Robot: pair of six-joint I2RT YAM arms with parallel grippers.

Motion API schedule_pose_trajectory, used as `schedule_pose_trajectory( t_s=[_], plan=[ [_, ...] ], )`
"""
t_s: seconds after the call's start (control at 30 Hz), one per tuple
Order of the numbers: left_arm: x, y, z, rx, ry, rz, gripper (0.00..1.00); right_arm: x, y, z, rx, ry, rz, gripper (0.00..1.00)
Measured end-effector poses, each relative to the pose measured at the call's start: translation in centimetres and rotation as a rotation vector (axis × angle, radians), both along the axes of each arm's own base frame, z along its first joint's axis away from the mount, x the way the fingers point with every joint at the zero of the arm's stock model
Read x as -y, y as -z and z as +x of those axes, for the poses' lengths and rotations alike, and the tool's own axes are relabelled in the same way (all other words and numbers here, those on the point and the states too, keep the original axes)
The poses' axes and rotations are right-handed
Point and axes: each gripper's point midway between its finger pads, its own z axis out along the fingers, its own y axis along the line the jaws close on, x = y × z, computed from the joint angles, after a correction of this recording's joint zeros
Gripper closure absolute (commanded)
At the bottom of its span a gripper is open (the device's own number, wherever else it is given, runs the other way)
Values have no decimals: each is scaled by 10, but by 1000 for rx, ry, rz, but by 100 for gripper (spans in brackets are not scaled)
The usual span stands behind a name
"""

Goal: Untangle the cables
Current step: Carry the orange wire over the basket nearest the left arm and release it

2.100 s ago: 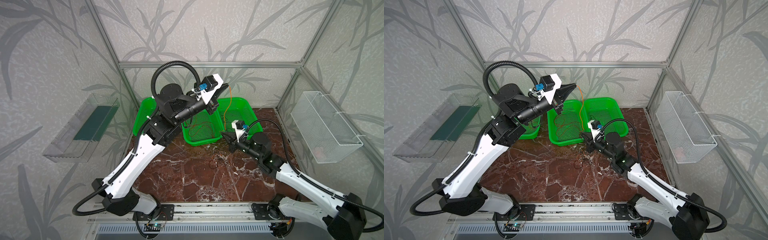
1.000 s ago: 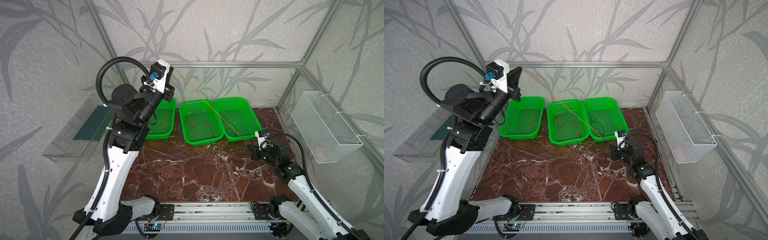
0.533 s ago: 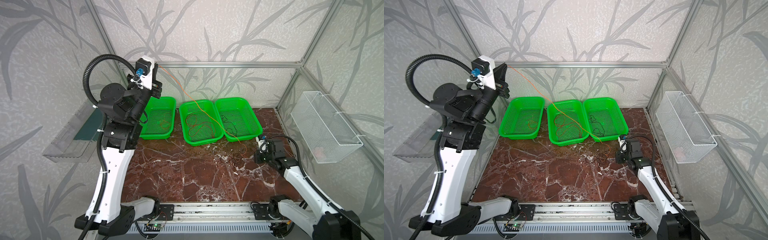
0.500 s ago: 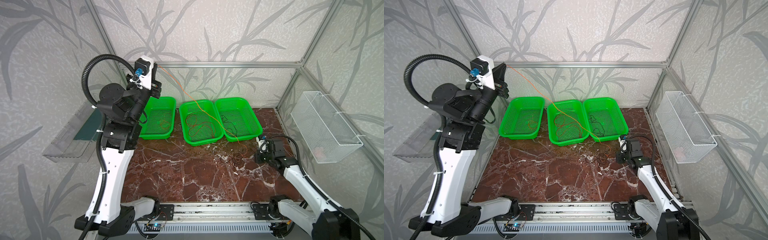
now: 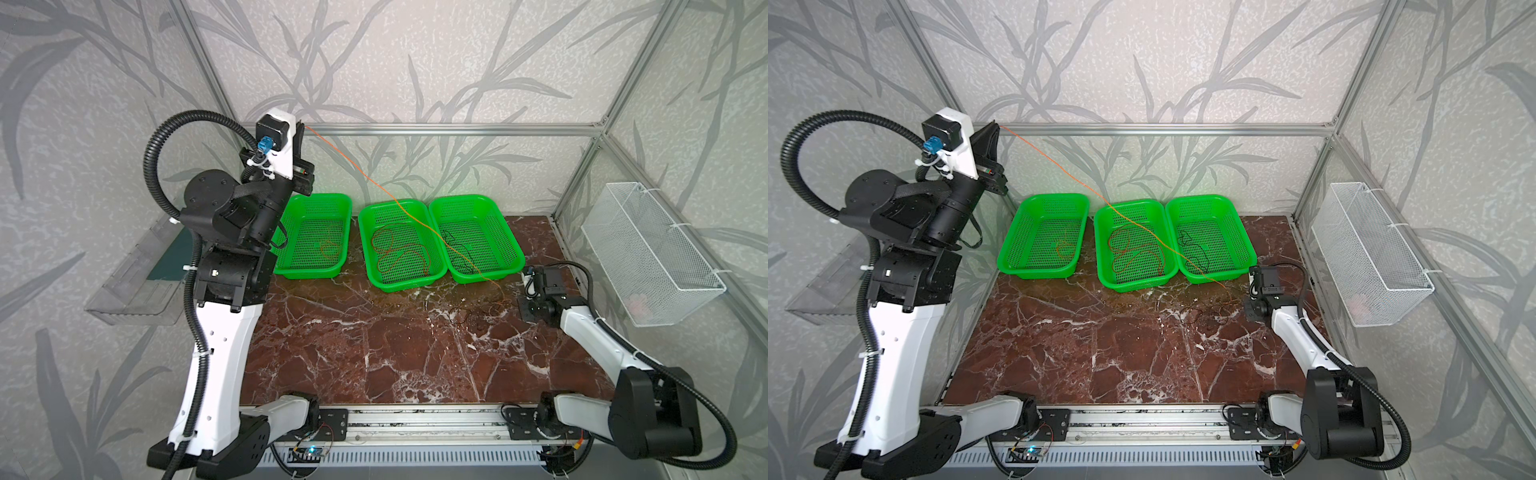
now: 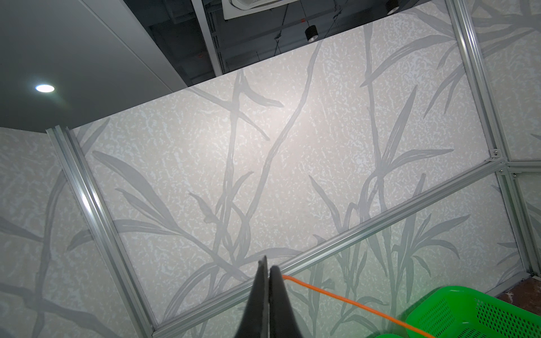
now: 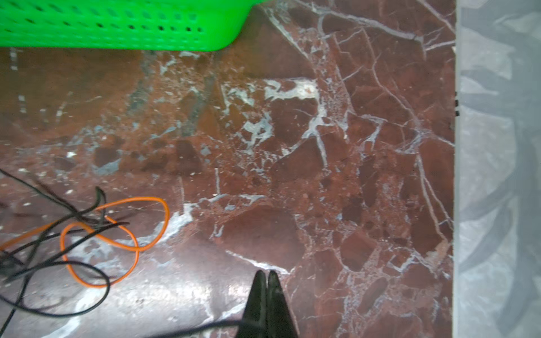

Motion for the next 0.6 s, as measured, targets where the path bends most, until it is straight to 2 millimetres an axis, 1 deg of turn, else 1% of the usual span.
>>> schedule_pose_trajectory(
  t_s=[0.1, 0.17, 0.27, 0.3, 0.37, 0.43, 0.5, 0.53, 0.6],
  plan=[
    [-1, -2, -1, 6, -2, 1, 100, 10, 8, 3, -42, -1, -69, 100],
    [0, -5, -3, 12, 1, -1, 100, 15, 17, 5, -81, -8, -104, 100],
    [2, -6, -6, 12, 25, -14, 100, 12, 27, 6, -122, -39, -109, 100],
    [4, -6, -6, 9, 38, -19, 100, 9, 27, 6, -125, -52, -105, 100],
    [7, 0, -7, -7, 68, -44, 100, 1, 21, 8, -102, -82, -93, 100],
    [9, 15, -8, -41, 95, -69, 100, -10, 10, 9, -58, -124, -71, 100],
    [10, 41, -11, -93, 116, -99, 100, -20, -5, 10, 1, -155, -45, 100],
    [10, 59, -12, -127, 126, -116, 100, -27, -13, 11, 35, -174, -26, 100],
    [10, 96, -14, -198, 135, -150, 100, -33, -27, 12, 89, -192, 2, 100]
  ],
)
